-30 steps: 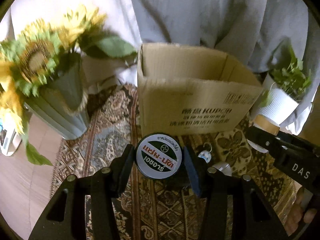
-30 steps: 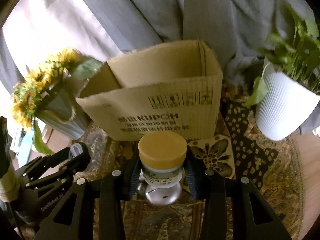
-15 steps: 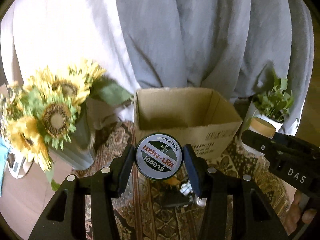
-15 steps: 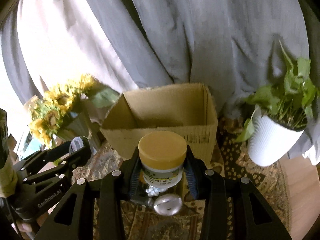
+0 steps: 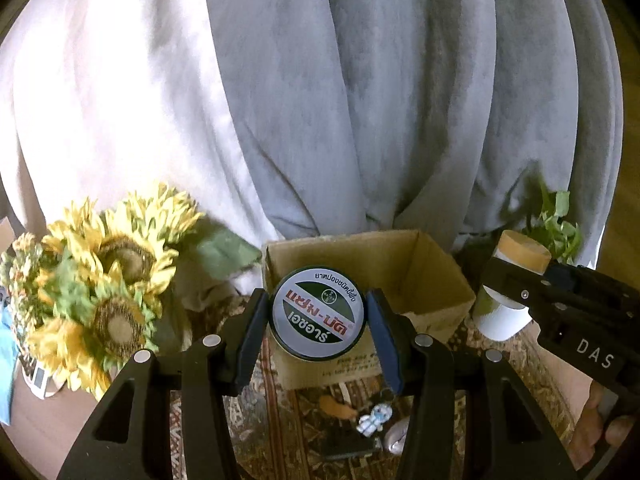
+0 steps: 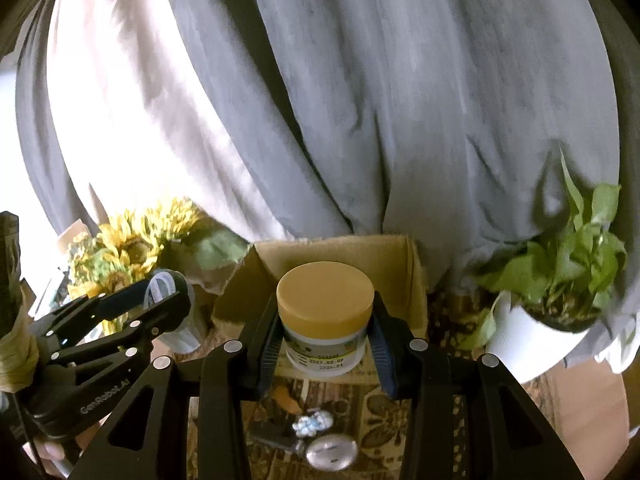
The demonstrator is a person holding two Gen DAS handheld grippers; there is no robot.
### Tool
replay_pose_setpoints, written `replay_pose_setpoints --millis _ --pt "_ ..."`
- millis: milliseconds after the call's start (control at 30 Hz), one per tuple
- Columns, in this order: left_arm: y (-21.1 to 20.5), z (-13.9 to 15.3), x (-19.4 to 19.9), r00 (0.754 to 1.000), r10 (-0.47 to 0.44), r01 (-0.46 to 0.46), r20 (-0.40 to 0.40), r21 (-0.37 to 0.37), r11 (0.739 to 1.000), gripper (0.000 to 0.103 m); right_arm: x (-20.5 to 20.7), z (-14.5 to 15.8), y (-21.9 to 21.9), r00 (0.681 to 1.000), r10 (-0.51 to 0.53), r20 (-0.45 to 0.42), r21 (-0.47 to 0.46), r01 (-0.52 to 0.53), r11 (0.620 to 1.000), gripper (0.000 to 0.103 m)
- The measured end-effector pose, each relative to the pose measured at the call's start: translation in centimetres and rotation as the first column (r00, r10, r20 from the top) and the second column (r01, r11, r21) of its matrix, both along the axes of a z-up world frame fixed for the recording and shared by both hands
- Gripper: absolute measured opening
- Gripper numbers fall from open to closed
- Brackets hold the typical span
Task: Organize rigid objects
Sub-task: 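Lower the tin and jar into the cardboard box and release both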
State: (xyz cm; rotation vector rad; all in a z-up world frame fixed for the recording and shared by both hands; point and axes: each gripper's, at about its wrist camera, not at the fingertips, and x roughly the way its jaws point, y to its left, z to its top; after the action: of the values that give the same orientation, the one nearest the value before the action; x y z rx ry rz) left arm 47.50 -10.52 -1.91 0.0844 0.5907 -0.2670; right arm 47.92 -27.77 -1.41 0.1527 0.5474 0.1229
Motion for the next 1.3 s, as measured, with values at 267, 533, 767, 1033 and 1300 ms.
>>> replay_pose_setpoints --millis 267,533,767,1033,1300 --pt "-0.7 0.4 2.8 1.000 0.000 0.001 -0.006 0.019 1.000 0.050 2.6 0.7 0.2 1.000 0.007 0.007 -0.016 -0.007 1.000 0.042" --pt "-1.3 0.1 6.1 0.999 -0.009 0.011 -0.041 0.030 0.999 0.050 5.6 0.4 0.4 0.999 0.021 -0.025 -0.041 -0.022 0.999 0.042" --pt "-2.0 -1.4 9.2 0.992 -0.019 0.024 -0.122 0.041 0.999 0.050 8.6 -0.8 -0.1 0.996 0.031 -0.079 -0.069 -0.037 0.997 0.042" --pt "-2.8 -4.0 12.4 0.974 -0.015 0.029 -0.225 0.057 0.998 0.050 11.5 -2.9 -0.8 0.986 0.043 -0.163 -0.054 -0.053 0.997 0.042" --pt "-3.4 -6.2 14.6 0.953 0.006 0.027 -0.302 0.105 0.994 0.050 14.0 -5.4 -1.7 0.964 0.051 -0.262 -0.022 -0.058 0.998 0.042"
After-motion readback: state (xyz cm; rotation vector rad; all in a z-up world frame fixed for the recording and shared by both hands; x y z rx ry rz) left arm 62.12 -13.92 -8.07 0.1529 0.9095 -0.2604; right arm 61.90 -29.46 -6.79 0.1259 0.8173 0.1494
